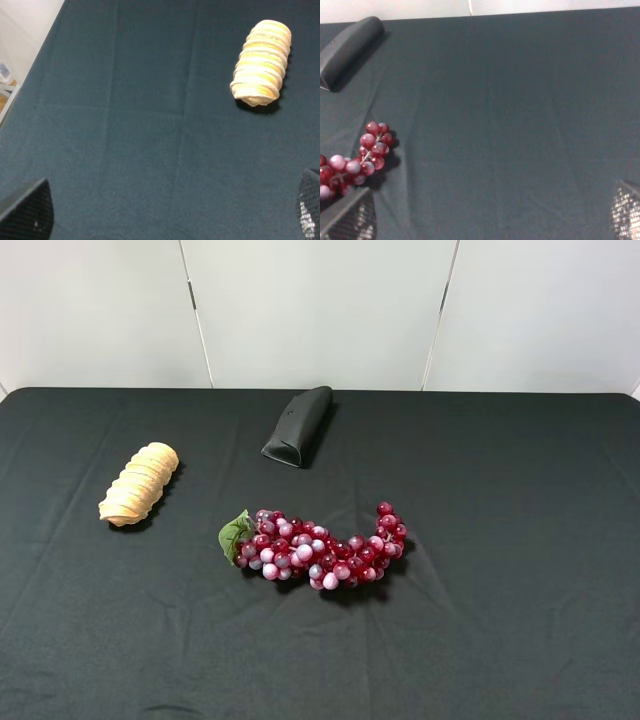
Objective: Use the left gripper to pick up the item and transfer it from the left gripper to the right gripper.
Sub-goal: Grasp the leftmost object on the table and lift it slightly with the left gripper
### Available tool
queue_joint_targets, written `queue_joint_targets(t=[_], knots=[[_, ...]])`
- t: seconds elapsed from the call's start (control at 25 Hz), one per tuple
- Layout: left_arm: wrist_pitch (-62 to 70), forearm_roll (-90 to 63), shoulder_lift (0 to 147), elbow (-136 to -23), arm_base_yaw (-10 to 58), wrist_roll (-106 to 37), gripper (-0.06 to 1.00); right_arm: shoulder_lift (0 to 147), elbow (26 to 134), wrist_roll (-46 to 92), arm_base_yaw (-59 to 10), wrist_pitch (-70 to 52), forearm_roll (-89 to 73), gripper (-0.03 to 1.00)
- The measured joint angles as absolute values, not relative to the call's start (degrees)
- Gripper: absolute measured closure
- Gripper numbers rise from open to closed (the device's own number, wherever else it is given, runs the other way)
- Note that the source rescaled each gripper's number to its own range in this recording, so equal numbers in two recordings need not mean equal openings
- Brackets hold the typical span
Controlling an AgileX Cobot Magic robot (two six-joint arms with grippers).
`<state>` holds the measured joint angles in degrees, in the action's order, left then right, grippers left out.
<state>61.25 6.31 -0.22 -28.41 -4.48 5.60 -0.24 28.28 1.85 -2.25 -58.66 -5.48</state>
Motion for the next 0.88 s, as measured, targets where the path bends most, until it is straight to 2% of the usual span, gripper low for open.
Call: queue_joint_targets(t=[0.88], knots=[[61.3, 6.3, -0.2, -28.4, -4.5, 5.6, -0.03, -0.2, 28.3, 1.8, -2.2, -58.7, -5.5, -0.03]])
